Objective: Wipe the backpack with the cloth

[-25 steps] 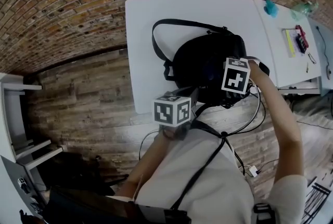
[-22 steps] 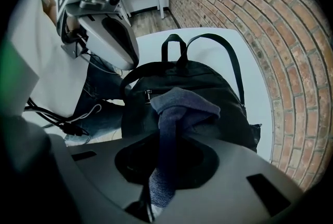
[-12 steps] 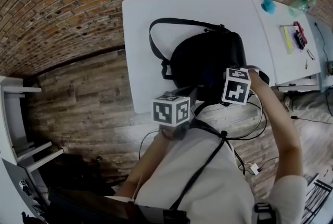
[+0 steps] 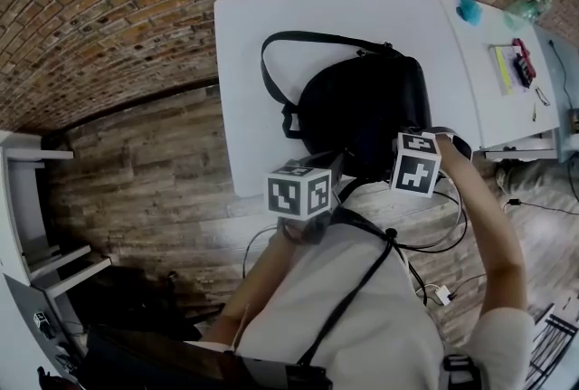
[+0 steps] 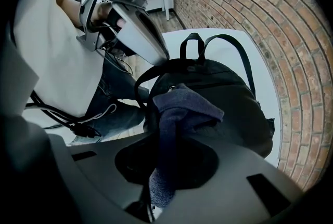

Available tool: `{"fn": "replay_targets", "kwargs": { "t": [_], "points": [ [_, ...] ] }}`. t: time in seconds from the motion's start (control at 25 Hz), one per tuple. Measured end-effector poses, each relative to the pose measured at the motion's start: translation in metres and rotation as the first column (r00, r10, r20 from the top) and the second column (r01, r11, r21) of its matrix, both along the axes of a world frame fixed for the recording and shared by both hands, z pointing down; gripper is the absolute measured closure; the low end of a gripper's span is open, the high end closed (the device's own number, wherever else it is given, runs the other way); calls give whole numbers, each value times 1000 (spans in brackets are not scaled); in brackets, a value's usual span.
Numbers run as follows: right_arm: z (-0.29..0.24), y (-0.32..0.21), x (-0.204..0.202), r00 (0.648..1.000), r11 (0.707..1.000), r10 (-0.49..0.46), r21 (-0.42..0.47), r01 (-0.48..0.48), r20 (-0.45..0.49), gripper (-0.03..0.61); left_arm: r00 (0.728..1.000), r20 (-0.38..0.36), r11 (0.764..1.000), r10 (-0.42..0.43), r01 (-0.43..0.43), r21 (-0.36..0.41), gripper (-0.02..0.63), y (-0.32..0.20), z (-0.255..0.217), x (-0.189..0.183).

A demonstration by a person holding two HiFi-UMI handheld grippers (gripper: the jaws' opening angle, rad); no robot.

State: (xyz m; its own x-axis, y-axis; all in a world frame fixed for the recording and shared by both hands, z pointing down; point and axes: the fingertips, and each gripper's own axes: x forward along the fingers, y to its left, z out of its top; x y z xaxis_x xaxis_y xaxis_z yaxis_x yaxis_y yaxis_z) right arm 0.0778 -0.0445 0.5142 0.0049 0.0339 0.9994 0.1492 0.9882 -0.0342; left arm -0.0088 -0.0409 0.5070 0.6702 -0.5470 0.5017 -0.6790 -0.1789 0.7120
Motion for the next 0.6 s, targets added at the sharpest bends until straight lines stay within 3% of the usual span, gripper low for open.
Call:
{"fn": "replay_targets", "kwargs": {
  "t": [0.6],
  "points": [
    [-3, 17, 6, 1000, 998, -11, -63, 11, 7, 523, 1000, 5, 1000, -10, 10, -12, 609, -2, 3, -4]
  ]
}}
